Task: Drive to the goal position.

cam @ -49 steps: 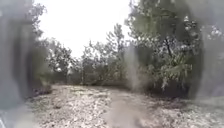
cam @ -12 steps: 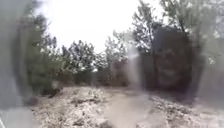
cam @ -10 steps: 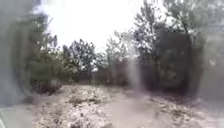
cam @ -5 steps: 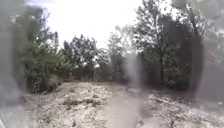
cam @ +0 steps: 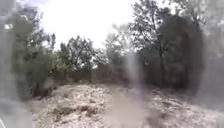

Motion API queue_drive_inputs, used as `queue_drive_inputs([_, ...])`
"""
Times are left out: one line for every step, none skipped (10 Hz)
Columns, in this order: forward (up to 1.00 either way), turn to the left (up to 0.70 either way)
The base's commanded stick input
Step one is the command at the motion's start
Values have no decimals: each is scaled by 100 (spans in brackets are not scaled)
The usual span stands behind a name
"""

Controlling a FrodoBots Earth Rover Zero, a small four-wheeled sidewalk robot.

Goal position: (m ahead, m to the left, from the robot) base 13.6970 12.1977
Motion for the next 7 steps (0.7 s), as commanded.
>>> queue_drive_inputs([59,1])
queue_drive_inputs([59,4])
queue_drive_inputs([59,13])
queue_drive_inputs([59,15])
queue_drive_inputs([59,15])
queue_drive_inputs([59,15])
queue_drive_inputs([59,15])
